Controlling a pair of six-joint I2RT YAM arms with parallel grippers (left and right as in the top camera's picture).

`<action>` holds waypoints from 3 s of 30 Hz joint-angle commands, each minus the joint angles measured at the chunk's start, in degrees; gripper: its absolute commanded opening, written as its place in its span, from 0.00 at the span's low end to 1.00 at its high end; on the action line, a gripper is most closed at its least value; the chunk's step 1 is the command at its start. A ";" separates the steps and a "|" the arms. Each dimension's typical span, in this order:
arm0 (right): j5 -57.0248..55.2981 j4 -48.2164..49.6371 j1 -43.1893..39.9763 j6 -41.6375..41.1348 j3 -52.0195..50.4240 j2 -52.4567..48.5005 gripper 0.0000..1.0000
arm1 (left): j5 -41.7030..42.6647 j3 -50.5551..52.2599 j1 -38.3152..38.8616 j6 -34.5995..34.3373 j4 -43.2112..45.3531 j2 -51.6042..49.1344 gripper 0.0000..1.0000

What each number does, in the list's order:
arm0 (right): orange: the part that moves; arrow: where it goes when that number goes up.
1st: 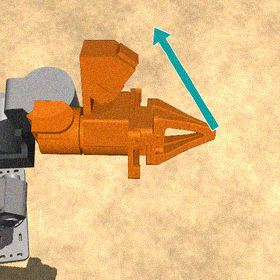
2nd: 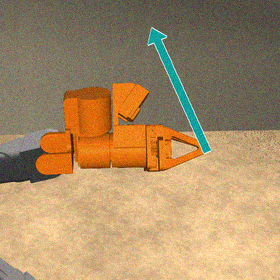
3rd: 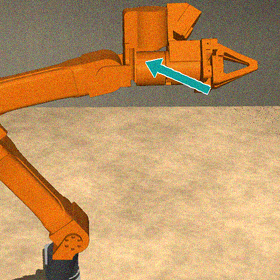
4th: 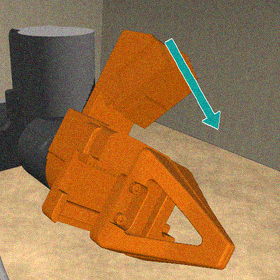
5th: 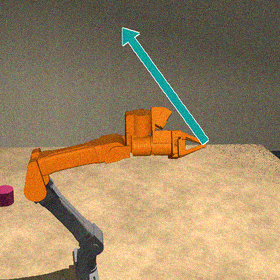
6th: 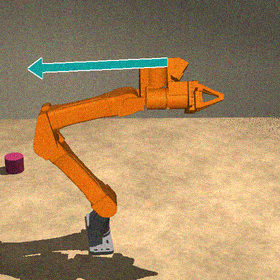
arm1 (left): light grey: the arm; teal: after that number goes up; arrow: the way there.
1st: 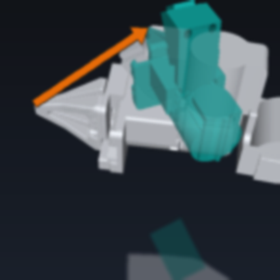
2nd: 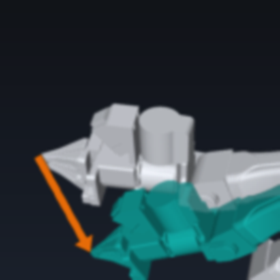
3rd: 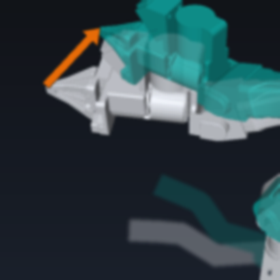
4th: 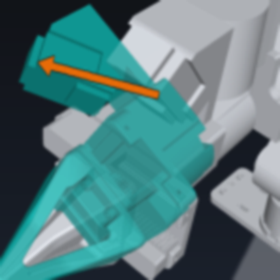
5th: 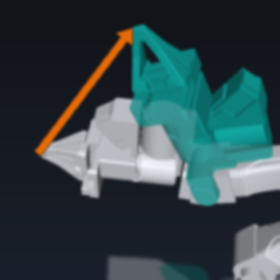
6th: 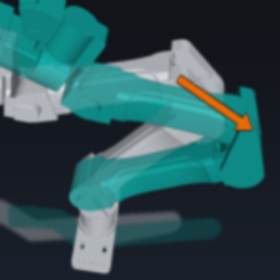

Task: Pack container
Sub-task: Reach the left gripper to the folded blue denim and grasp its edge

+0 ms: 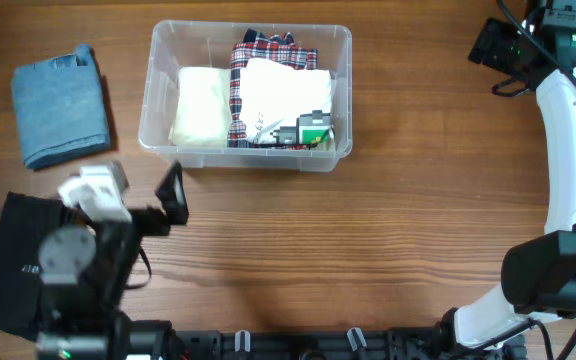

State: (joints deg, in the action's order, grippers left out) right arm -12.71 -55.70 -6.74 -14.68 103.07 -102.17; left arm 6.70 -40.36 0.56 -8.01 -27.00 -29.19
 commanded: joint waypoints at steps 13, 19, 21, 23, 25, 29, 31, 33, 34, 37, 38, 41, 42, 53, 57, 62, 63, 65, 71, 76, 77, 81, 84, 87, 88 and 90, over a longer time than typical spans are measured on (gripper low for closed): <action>-0.81 -0.04 0.02 -0.37 -0.39 0.37 1.00 | -2.97 -53.75 -10.69 4.76 -23.34 -46.58 1.00; -0.81 -0.04 0.02 -0.37 -0.39 0.37 1.00 | 2.14 -53.72 -25.94 -1.46 -24.83 -56.48 1.00; -0.81 -0.04 0.02 -0.37 -0.39 0.37 1.00 | 7.39 -53.72 -31.39 -1.49 -25.00 -62.01 1.00; -0.81 -0.04 0.02 -0.37 -0.39 0.37 1.00 | 11.98 -53.72 -36.02 -1.49 -25.00 -67.32 1.00; -0.81 -0.04 0.02 -0.37 -0.39 0.37 1.00 | 14.67 -53.72 -39.65 -1.73 -25.07 -71.78 1.00; -0.81 -0.02 0.02 -0.37 -0.39 0.37 1.00 | 14.93 -53.72 -43.69 -1.66 -23.45 -77.64 1.00; -0.81 -0.04 0.02 -0.37 -0.39 0.37 1.00 | 14.91 -53.72 -44.41 -1.66 -22.01 -78.71 1.00; -0.81 -0.04 0.02 -0.37 -0.39 0.37 1.00 | 14.40 -53.72 -44.46 -1.64 -20.50 -79.34 1.00; -0.81 -0.04 0.02 -0.37 -0.39 0.37 1.00 | 13.57 -53.72 -44.46 -1.62 -19.80 -79.49 1.00; -0.81 -0.04 0.02 -0.37 -0.39 0.37 1.00 | 13.18 -53.72 -44.46 -1.20 -16.87 -79.67 1.00; -0.81 -0.04 0.02 -0.37 -0.39 0.37 1.00 | 13.22 -53.72 -44.28 2.05 -15.10 -80.48 1.00; -0.81 -0.04 0.02 -0.35 -0.39 0.37 1.00 | 13.27 -53.72 -44.11 5.90 -13.53 -82.44 1.00; -0.81 -0.04 0.02 -0.39 -0.39 0.37 1.00 | 13.68 -53.72 -44.13 7.30 -12.63 -83.78 1.00; -0.79 -0.04 0.02 -0.37 -0.39 0.37 1.00 | 22.84 -53.72 -44.06 16.87 -9.57 -94.44 1.00; -0.81 -0.04 0.02 -0.37 -0.39 0.37 1.00 | 22.82 -53.72 -43.95 18.38 -8.04 -96.70 1.00; -0.79 -0.04 0.02 -0.37 -0.39 0.37 1.00 | 22.18 -53.72 -43.95 18.32 -6.40 -99.41 1.00; -0.81 -0.04 0.02 -0.37 -0.39 0.37 1.00 | 22.21 -53.72 -43.91 18.32 -6.40 -100.08 1.00; -0.81 -0.02 0.02 -0.39 -0.39 0.37 1.00 | 22.23 -53.70 -43.67 18.29 -6.91 -101.79 1.00; -0.81 -0.04 0.02 -0.35 -0.39 0.37 1.00 | 26.99 -53.66 -40.87 17.88 -7.91 -102.40 0.99; -0.81 -0.02 0.02 -0.39 -0.39 0.37 1.00 | 33.48 -53.66 -38.03 17.88 -8.79 -102.40 0.96; -0.81 -0.02 0.02 -0.37 -0.39 0.37 1.00 | 34.29 -53.66 -37.86 17.86 -8.83 -102.40 0.94; -0.81 -0.04 0.02 -0.39 -0.39 0.37 1.00 | 33.75 -53.66 -38.07 17.70 -9.86 -102.40 0.80; -0.79 -0.02 0.02 -0.39 -0.39 0.37 1.00 | 33.75 -53.66 -38.27 17.70 -9.86 -102.40 0.67; -0.81 -0.02 0.02 -0.37 -0.39 0.37 1.00 | 33.75 -53.66 -38.27 17.70 -9.81 -102.40 0.45; -0.81 -0.02 0.02 -0.39 -0.39 0.37 1.00 | 33.77 -53.68 -38.32 17.68 -9.81 -102.40 0.40; -0.81 -0.04 0.02 -0.37 -0.39 0.37 1.00 | 33.81 -53.68 -38.64 17.66 -9.81 -102.07 0.33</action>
State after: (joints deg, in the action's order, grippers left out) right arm -12.73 -55.75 -6.74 -14.70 102.76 -102.17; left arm 38.85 -94.24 -37.87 8.95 -36.64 -130.32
